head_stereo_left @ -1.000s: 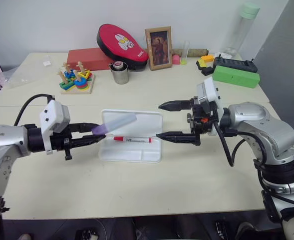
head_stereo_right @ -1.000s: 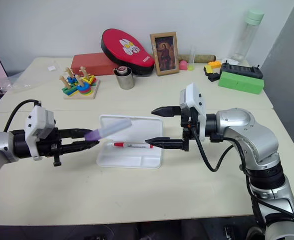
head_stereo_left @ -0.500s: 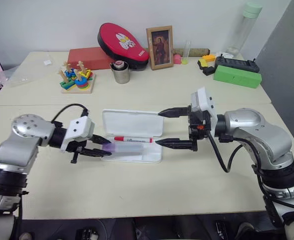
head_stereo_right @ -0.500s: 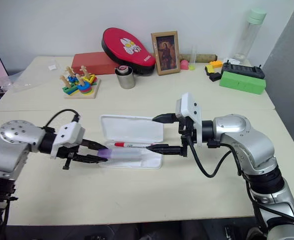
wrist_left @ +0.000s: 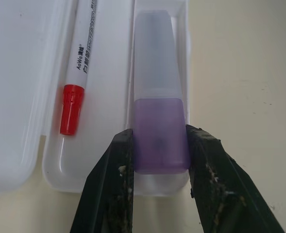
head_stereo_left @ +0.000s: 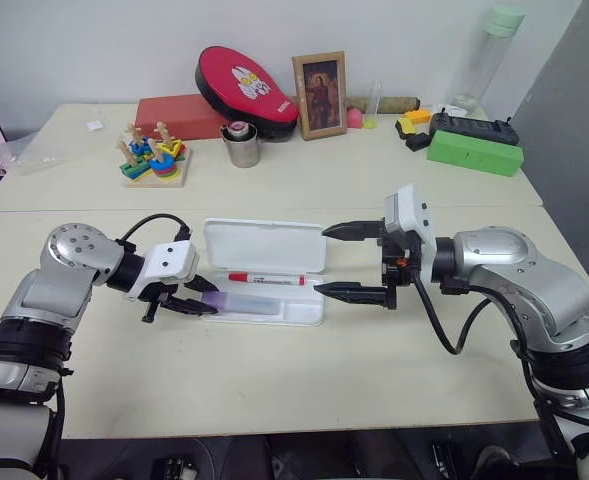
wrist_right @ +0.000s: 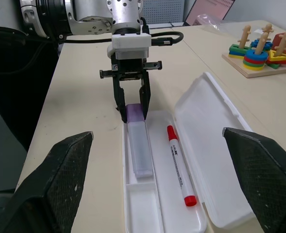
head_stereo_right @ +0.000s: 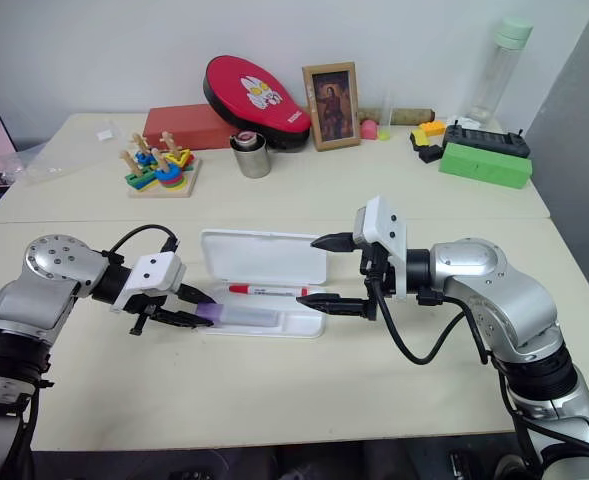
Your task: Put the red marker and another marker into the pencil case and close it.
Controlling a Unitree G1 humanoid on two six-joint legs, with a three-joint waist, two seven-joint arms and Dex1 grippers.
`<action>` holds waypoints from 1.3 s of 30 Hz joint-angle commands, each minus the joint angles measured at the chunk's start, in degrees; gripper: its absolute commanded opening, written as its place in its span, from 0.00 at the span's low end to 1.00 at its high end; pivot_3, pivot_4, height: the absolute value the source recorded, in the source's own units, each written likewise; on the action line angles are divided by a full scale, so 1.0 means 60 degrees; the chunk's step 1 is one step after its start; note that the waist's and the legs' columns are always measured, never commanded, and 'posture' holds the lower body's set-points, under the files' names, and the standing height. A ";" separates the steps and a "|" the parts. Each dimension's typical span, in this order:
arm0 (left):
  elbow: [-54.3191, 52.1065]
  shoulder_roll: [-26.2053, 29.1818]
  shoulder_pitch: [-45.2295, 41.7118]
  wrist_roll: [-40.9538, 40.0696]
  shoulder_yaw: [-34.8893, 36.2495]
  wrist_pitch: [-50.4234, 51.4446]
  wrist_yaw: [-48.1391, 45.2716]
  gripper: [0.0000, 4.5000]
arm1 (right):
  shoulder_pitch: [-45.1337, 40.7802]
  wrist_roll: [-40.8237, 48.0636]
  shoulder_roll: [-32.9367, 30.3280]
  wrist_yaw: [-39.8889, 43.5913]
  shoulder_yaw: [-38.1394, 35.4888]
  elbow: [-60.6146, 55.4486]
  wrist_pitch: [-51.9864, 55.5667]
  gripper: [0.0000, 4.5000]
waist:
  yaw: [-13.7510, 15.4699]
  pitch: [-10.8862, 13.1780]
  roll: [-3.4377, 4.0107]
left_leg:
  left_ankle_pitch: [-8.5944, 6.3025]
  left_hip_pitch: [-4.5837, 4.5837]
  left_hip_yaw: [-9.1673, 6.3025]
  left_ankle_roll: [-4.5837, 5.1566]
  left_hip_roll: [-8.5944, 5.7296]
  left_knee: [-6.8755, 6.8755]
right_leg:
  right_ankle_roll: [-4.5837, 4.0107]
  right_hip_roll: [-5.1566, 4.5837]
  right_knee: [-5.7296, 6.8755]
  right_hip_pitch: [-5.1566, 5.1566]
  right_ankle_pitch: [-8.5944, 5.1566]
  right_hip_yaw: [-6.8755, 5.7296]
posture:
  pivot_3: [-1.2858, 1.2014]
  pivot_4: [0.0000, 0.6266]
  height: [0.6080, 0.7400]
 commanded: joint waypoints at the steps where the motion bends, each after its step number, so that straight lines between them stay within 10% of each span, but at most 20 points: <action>1: -0.0329 -0.0029 -0.0012 -0.0120 0.0111 0.0184 -0.0071 0.27 | -0.0040 0.0175 -0.0026 -0.0042 -0.0224 -0.0352 -0.0095 1.00 | -0.0001 0.0000 0.0000 | 0.0000 0.0000 -0.0001 0.0000 0.0000 0.0000 | 0.0000 0.0000 0.0002 0.0000 0.0000 0.0000 | 0.52 0.24 1.00; 8: -0.0557 -0.0043 0.0099 -0.0246 0.0287 0.0450 0.0026 0.65 | -0.0088 0.0088 0.0039 -0.0003 -0.0174 -0.0105 -0.0197 1.00 | -0.0001 0.0000 0.0000 | 0.0000 0.0000 -0.0001 0.0000 0.0000 0.0003 | 0.0000 0.0000 0.0005 0.0000 0.0000 0.0000 | 0.52 0.24 1.00; 16: -0.4410 -0.1902 0.0347 -0.3958 0.2359 0.4720 0.3012 0.99 | -0.0207 -0.1731 0.0787 -0.3096 -0.0411 0.2145 0.0569 1.00 | 0.0052 -0.0003 -0.0006 | 0.0000 -0.0001 -0.0009 -0.0001 -0.0003 0.0022 | 0.0003 -0.0002 0.0022 0.0009 0.0000 -0.0004 | 0.52 0.24 1.00; 29: -0.5866 -0.4975 0.1576 -0.3221 0.2646 0.3949 0.7639 1.00 | -0.0234 -0.3973 0.3536 -0.8032 -0.1438 0.5573 0.0434 1.00 | -0.0016 -0.0008 -0.0003 | 0.0003 0.0021 -0.0011 -0.0002 -0.0014 0.0031 | 0.0000 -0.0003 0.0075 0.0010 0.0002 0.0006 | 0.52 0.24 1.00; 39: -0.5381 -0.5402 0.1327 -0.2928 0.2328 0.3364 0.8068 1.00 | -0.0526 -0.4392 0.3591 -0.7871 -0.1331 0.6127 -0.0029 0.50 | -0.0006 -0.0010 -0.0003 | 0.0003 0.0027 -0.0011 -0.0001 -0.0017 0.0033 | 0.0004 -0.0004 0.0074 0.0019 0.0004 0.0006 | 0.52 0.24 1.00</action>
